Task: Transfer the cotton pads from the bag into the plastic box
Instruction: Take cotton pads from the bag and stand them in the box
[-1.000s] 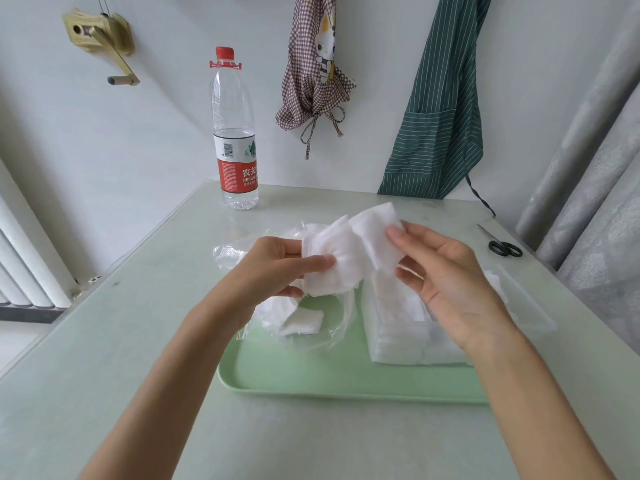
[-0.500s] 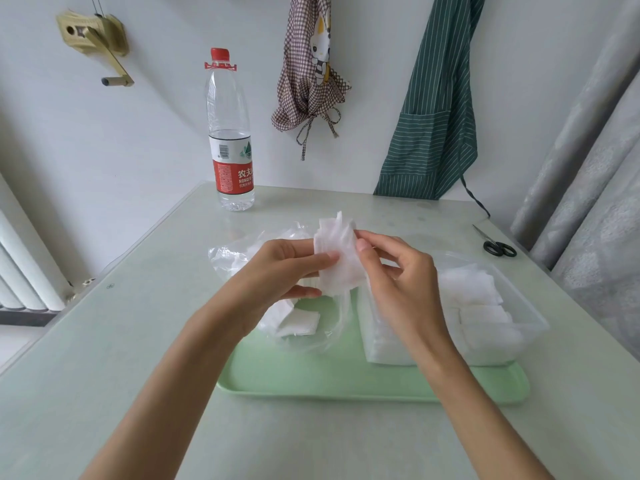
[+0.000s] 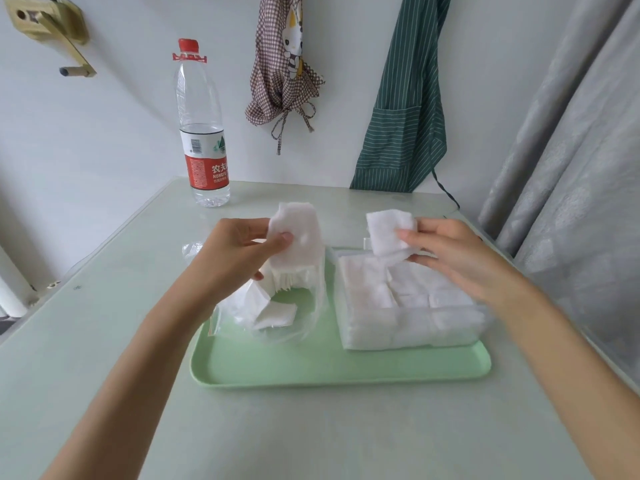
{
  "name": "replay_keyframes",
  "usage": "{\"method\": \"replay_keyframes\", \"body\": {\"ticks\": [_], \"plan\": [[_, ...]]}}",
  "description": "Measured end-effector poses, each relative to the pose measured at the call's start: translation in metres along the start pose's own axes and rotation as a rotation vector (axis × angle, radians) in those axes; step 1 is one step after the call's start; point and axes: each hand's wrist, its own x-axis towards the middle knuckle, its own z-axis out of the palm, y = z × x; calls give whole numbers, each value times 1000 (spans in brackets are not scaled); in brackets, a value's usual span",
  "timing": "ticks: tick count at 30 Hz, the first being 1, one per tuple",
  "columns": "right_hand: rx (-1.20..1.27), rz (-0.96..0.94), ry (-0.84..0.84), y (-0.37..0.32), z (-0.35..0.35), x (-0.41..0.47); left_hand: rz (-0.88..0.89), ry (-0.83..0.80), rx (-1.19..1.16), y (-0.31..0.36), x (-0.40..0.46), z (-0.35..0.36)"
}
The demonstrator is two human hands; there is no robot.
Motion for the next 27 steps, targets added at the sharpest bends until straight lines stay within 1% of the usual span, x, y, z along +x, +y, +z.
{"method": "replay_keyframes", "body": {"ticks": [3,4,9,13,15,17,19,21,23,25,27], "plan": [[-352,105,-175,2,-31,9,-7,-31,13,-4,1,4],[-420,131,-221,2,-38,11,-9,-40,18,-5,1,6],[-548,175,-359,0,-51,12,5,-43,26,-6,2,8],[-757,140,-464,5,-44,11,4,-46,30,-6,1,11],[-792,120,-506,8,-39,10,0,-59,29,-4,0,13],[-793,69,-507,13,-35,11,-7,-70,26,-4,-2,15],[-792,3,-459,17,-33,12,-14,-68,10,-2,-3,19],[-874,-86,-351,20,-34,12,-27,-70,-6,1,-4,23],[-1020,-181,-243,20,-37,11,-34,-77,-8,4,-3,29],[-1027,-187,-236,18,-39,9,-47,-88,-11,8,-1,36],[-968,-138,-268,18,-39,7,-79,-104,-30,13,2,45]]}}
